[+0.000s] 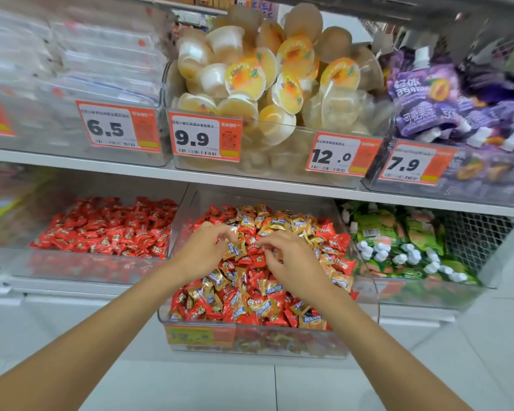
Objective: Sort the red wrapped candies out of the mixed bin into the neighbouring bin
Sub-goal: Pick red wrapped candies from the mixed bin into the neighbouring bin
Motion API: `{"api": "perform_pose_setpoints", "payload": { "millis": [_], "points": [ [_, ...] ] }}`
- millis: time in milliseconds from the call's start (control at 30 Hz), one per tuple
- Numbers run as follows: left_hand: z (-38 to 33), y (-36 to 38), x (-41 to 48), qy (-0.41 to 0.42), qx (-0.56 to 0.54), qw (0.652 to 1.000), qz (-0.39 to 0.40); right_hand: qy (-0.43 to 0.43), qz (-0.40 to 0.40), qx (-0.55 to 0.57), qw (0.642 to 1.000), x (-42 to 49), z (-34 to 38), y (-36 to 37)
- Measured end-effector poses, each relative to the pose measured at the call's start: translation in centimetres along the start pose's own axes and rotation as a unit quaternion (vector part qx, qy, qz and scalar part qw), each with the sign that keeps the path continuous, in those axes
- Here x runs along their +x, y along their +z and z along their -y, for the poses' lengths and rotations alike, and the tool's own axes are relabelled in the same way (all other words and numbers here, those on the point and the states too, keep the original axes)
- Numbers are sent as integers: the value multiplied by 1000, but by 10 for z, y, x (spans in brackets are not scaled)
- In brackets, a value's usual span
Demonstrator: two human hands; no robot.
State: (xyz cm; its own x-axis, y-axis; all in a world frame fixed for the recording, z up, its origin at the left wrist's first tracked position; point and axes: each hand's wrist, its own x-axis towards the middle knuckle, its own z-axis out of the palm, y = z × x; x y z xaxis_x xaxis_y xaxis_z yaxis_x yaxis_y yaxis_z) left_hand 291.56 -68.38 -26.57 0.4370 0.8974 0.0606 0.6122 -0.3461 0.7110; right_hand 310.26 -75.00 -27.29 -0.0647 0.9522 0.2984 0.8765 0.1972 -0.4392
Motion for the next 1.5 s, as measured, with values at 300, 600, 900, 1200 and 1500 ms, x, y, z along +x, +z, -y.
{"api": "perform_pose_setpoints", "payload": {
  "millis": [300,600,900,1200,1500],
  "points": [
    [6,-8,4,-1,5,1000,-9,15,147,-23,989,7,-10,-13],
    [5,20,16,26,32,997,70,152,11,282,947,-7,-34,-57],
    [5,49,14,158,247,954,58,212,-4,442,872,-21,-38,-63],
    [9,26,18,102,48,994,12,197,-4,429,881,-23,-37,-64],
    [18,26,23,95,102,990,-20,92,24,140,986,-15,-27,-48]
  ]
}}
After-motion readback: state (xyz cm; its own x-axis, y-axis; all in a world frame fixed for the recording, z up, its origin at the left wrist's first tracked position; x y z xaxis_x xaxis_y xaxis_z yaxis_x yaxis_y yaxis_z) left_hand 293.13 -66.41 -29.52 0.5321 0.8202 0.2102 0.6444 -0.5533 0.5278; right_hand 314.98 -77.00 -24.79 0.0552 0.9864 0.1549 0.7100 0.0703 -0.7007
